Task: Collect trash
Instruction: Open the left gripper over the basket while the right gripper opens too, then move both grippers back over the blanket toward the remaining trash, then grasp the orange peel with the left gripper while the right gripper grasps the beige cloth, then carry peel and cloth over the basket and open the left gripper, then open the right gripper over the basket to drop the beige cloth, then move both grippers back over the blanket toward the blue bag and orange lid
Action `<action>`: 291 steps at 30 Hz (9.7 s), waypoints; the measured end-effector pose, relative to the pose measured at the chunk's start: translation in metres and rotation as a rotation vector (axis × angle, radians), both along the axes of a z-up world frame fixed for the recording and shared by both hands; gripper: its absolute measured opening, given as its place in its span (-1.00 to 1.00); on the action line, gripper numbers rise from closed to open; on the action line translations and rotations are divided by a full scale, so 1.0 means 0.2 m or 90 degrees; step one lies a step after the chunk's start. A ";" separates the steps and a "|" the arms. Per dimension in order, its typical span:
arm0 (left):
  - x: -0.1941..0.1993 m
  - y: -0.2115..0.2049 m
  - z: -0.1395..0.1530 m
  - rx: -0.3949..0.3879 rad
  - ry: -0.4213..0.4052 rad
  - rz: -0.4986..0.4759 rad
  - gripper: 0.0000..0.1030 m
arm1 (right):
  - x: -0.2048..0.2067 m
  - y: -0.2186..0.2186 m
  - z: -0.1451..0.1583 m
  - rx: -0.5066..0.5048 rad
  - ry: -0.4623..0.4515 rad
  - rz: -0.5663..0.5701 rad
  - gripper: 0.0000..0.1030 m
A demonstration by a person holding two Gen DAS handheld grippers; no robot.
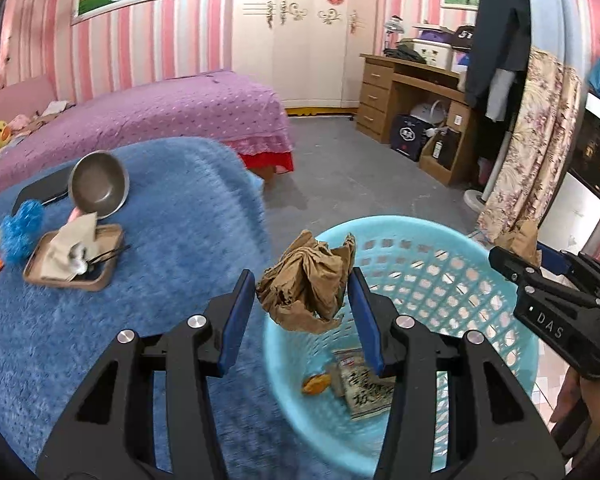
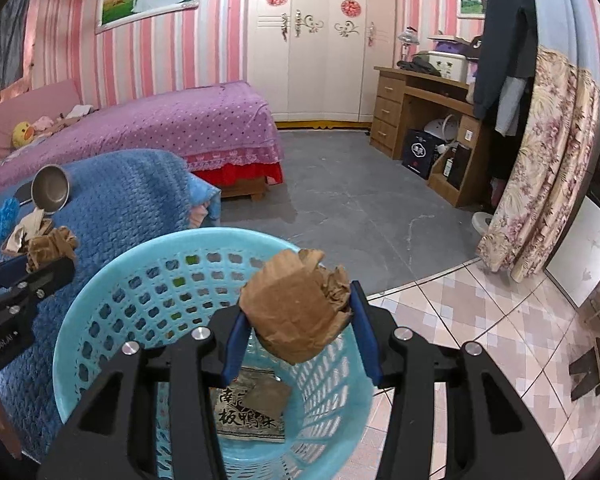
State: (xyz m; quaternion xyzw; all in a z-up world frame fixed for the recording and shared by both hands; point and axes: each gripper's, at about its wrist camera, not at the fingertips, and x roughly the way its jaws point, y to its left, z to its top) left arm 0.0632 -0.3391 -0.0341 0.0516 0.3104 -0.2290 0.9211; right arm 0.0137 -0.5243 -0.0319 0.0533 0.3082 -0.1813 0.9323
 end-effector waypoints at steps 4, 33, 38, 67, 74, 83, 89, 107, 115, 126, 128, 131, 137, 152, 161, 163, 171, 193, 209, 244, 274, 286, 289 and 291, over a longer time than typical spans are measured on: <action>0.02 -0.05 0.03 -0.005 0.000 -0.017 0.19 | -0.01 -0.03 0.00 0.001 0.000 -0.008 -0.10; 0.13 0.52 0.10 0.028 -0.040 0.103 0.86 | 0.12 0.21 0.01 -0.040 0.022 0.031 0.75; 0.15 0.70 0.13 0.032 -0.054 0.126 0.87 | 0.17 0.29 0.05 -0.017 0.003 0.029 0.87; 0.36 1.51 0.02 0.045 -0.052 0.236 0.89 | 0.47 0.94 0.05 -0.036 0.002 0.124 0.87; 0.43 1.77 -0.02 0.037 -0.025 0.289 0.89 | 0.53 1.07 0.04 -0.039 0.004 0.151 0.87; 0.51 2.03 -0.05 0.030 0.011 0.339 0.89 | 0.60 1.24 0.01 -0.051 0.014 0.178 0.87; 0.64 2.13 -0.11 0.049 0.062 0.354 0.89 | 0.65 1.30 0.01 -0.050 0.018 0.191 0.87; 0.80 2.06 -0.18 0.025 0.105 0.272 -0.42 | 0.76 1.43 -0.01 -0.052 0.035 0.227 0.87; 0.68 2.07 -0.14 0.025 0.089 0.281 -0.43 | 0.86 1.54 -0.04 -0.014 0.041 0.261 0.85; 0.64 2.00 -0.13 0.041 0.087 0.272 -0.43 | 0.91 1.63 -0.06 0.006 0.053 0.335 -0.47; 0.62 1.97 -0.11 0.043 0.079 0.267 -0.43 | 0.87 1.64 -0.04 -0.007 0.037 0.339 -0.50; 0.59 1.93 -0.08 0.045 0.066 0.260 -0.43 | 0.82 1.61 0.00 -0.010 0.017 0.336 -0.50; 0.52 1.83 -0.05 0.047 0.050 0.251 -0.43 | 0.73 1.51 0.03 -0.012 0.008 0.326 -0.50; 0.38 1.59 0.02 0.037 0.014 0.219 -0.43 | 0.52 1.18 0.10 -0.016 -0.005 0.279 -0.50; 0.33 1.41 0.02 0.041 0.008 0.194 -0.43 | 0.41 0.98 0.10 -0.031 -0.003 0.247 -0.50; 0.31 1.36 0.03 0.051 -0.001 0.188 -0.43 | 0.38 0.92 0.11 -0.031 -0.005 0.236 -0.50; 0.27 1.17 0.08 0.051 -0.022 0.167 -0.43 | 0.28 0.70 0.11 -0.029 -0.013 0.200 -0.50; 0.11 0.32 -0.01 0.022 0.006 0.048 -0.43 | 0.03 0.10 0.03 -0.015 0.001 0.058 -0.50; 0.03 -0.07 0.01 0.010 0.005 -0.014 0.56 | 0.00 -0.01 0.00 0.009 0.002 0.027 -0.50; 0.16 0.75 0.15 0.041 -0.069 0.133 0.89 | 0.20 0.32 0.06 0.002 0.008 0.021 0.91; 0.42 1.50 0.05 0.053 -0.049 0.227 0.89 | 0.48 0.88 0.09 -0.020 -0.012 0.089 0.91; 0.55 1.79 0.02 0.059 -0.041 0.288 0.89 | 0.57 1.11 0.06 -0.039 0.000 0.120 0.91; 0.57 1.85 0.02 0.054 -0.038 0.299 0.89 | 0.59 1.16 0.06 -0.047 0.002 0.132 0.91; 0.58 1.88 0.02 0.050 -0.035 0.304 0.89 | 0.60 1.20 0.05 -0.054 0.005 0.137 0.91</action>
